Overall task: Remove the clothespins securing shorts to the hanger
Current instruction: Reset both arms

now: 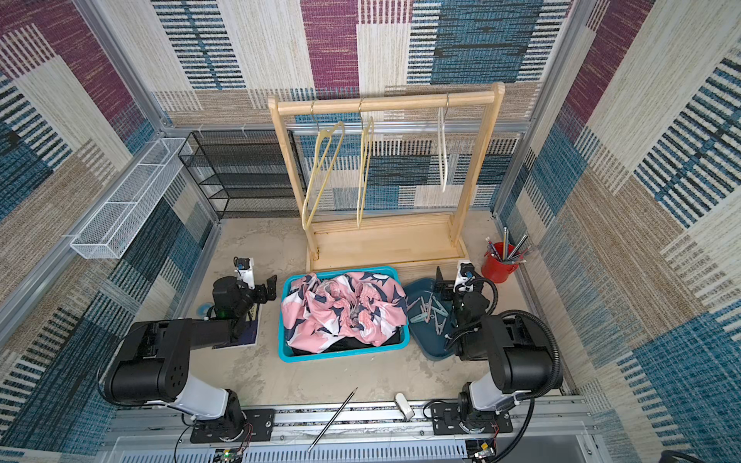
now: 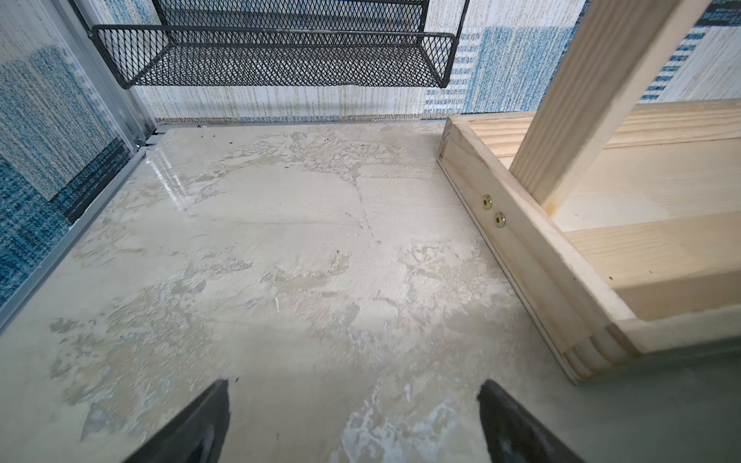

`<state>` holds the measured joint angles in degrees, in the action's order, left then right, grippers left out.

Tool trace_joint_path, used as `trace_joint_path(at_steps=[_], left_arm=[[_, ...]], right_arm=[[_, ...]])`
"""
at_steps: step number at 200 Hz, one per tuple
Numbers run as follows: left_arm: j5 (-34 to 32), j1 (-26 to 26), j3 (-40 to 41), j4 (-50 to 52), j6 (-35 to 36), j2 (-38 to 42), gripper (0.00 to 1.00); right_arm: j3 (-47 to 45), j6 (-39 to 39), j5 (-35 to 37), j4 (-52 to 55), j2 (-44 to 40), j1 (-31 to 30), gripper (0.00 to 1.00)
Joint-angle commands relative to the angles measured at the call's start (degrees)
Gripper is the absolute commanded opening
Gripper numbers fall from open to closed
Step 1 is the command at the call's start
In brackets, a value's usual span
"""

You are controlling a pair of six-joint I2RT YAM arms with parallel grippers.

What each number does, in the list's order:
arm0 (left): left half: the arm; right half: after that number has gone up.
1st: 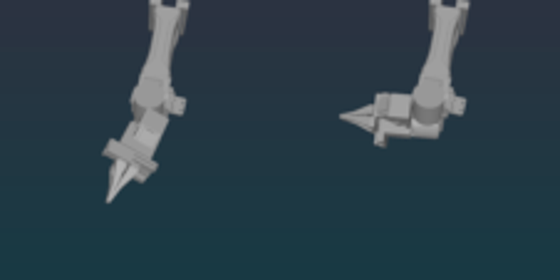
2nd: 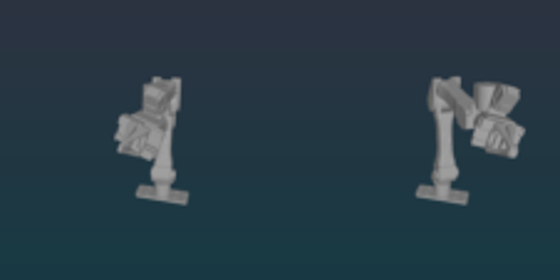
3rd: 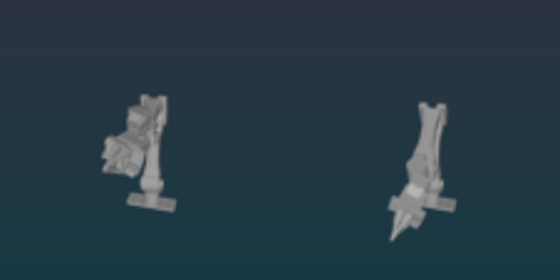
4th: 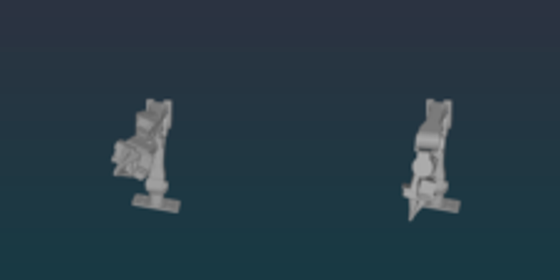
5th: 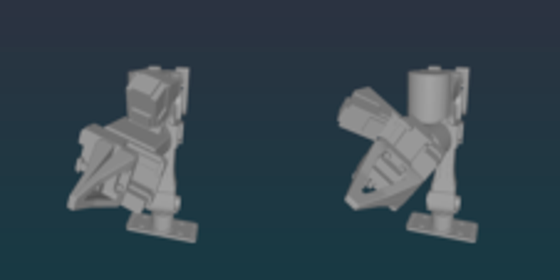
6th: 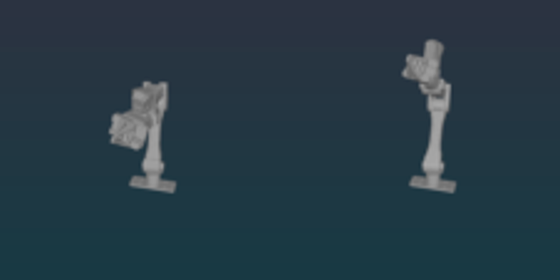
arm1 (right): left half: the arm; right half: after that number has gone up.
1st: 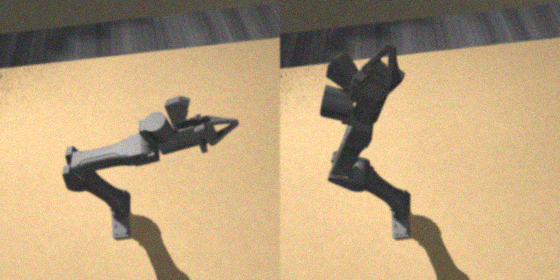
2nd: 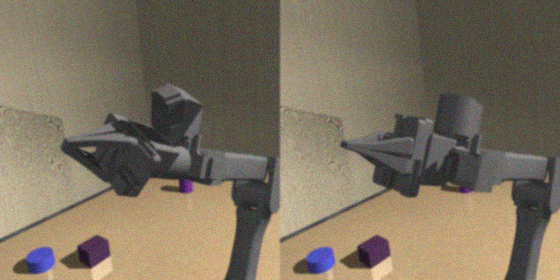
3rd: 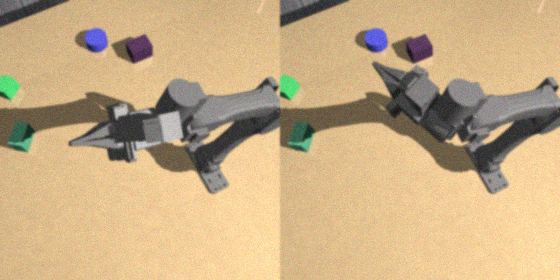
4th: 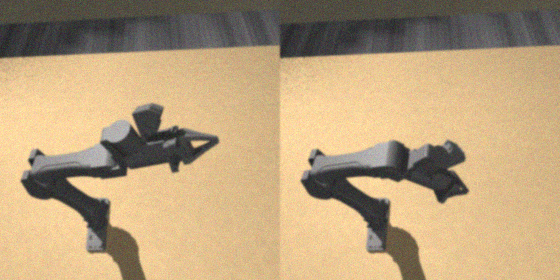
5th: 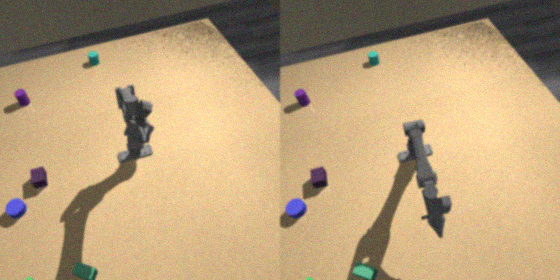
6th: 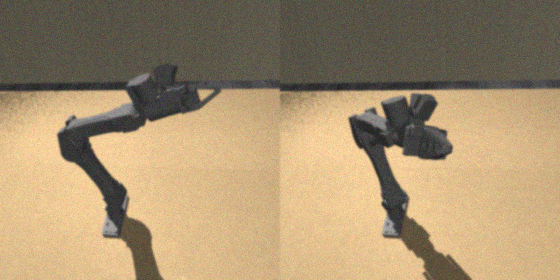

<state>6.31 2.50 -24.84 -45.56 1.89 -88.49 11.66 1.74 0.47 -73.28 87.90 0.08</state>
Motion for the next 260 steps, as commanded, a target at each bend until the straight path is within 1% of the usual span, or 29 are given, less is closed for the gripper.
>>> trace_joint_path(at_steps=[1, 30, 42, 54, 77, 113, 146, 157, 174, 187, 199, 260], left_arm=[[-0.15, 0.10, -0.22, -0.32, -0.31, -0.02, 0.99], [-0.15, 0.12, -0.29, -0.27, -0.31, 0.06, 0.99], [-0.15, 0.09, -0.29, -0.32, -0.31, 0.07, 0.99], [-0.15, 0.11, -0.30, -0.31, -0.31, -0.02, 0.99], [-0.15, 0.04, -0.30, -0.27, -0.31, 0.03, 0.99], [-0.15, 0.07, -0.30, -0.27, -0.26, -0.01, 0.99], [-0.15, 0.04, -0.30, -0.27, -0.31, -0.06, 0.99], [-0.15, 0.09, -0.30, -0.27, -0.31, 0.00, 0.99], [-0.13, 0.05, -0.30, -0.30, -0.31, 0.01, 0.99], [-0.15, 0.10, -0.30, -0.28, -0.31, 0.01, 0.99], [-0.15, 0.06, -0.27, -0.30, -0.31, 0.03, 0.99], [-0.15, 0.13, -0.30, -0.32, -0.31, -0.01, 0.99]], right_arm=[[0.38, -0.44, 0.27, -0.52, 0.12, 0.08, 0.99], [0.14, -0.24, -0.06, -0.72, 0.08, 0.01, 0.99], [0.20, 0.96, -2.89, -0.58, 0.00, 0.01, 0.99], [-0.18, 1.25, -4.00, -0.92, -0.31, 0.01, 0.99], [0.17, 0.93, -3.07, -0.37, -0.17, 0.01, 0.99], [-0.47, 1.24, -3.72, -1.29, -0.44, 0.01, 0.99], [-4.70, 0.82, -2.51, -7.98, -1.76, 0.01, 0.99], [-3.63, 0.59, -2.04, -6.42, -1.34, 0.01, 0.99], [0.68, 0.70, -2.57, 0.16, 0.15, 0.01, 0.99], [-0.31, 0.65, -2.39, -1.22, -0.40, 0.01, 0.99], [0.80, 0.37, -2.02, 0.26, 0.13, 0.03, 0.99], [0.45, 0.35, -1.97, -0.24, -0.01, 0.10, 0.99]])
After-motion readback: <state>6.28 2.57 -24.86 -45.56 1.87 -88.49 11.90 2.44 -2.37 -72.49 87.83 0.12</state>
